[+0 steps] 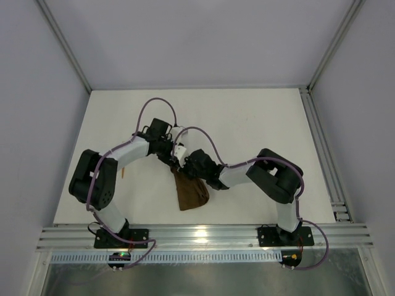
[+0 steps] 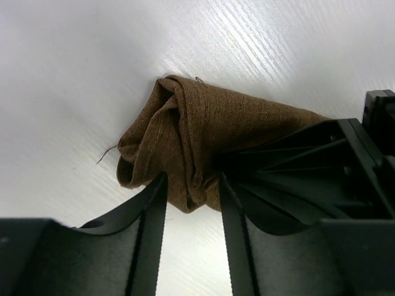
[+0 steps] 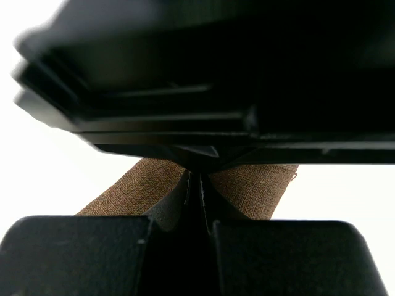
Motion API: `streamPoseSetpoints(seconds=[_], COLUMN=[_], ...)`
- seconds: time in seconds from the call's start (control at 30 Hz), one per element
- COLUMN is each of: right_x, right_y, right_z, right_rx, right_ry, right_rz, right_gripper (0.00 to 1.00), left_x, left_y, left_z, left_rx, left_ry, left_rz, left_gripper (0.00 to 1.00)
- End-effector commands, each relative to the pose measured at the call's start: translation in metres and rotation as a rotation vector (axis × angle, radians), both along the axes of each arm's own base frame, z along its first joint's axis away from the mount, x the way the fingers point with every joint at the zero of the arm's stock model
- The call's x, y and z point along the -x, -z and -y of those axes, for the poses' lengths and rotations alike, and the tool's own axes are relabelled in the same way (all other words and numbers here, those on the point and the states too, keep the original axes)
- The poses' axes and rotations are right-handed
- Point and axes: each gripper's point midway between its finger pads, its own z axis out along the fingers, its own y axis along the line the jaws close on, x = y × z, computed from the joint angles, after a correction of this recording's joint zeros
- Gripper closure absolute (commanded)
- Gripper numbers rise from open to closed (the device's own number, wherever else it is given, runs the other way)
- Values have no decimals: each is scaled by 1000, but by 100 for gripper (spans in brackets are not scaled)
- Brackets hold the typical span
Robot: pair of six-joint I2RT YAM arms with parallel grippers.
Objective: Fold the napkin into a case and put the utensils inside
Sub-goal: Fold the 2/3-rectangle-folded napkin at the center of the board.
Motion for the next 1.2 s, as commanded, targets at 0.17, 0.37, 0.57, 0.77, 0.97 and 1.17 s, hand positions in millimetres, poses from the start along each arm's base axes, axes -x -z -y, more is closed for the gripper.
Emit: streamPoseSetpoints(seconds=[0.17,0.37,0.57,0.77,0.97,1.17], right_x=[0,-2,-3,-2,-3,-2], right_y=[1,-15,-19,-19,-21,-22], right_z=[9,5,8,7,7,8], right_rx=[-32,-118,-159,-160,-155,-157], right_ry=[49,44,48,43,44,39], right_rz=[-49,-68,-99,-103,-96,-97], right_gripper=[97,97,97,97,97,97], left_x=[-14,-8,-1,-1,-6,-10], left_y=[-59,-35,-19,-9,7,6], left_z=[-10,-19,-21,-10,-11,-8], left_rx=[50,-12,-54,-74,-133,-116], left_ry=[-17,-29,4,34,40,17], left_rz=[136,63,36,45,43,54], left_gripper=[55,70,79,66,70,86])
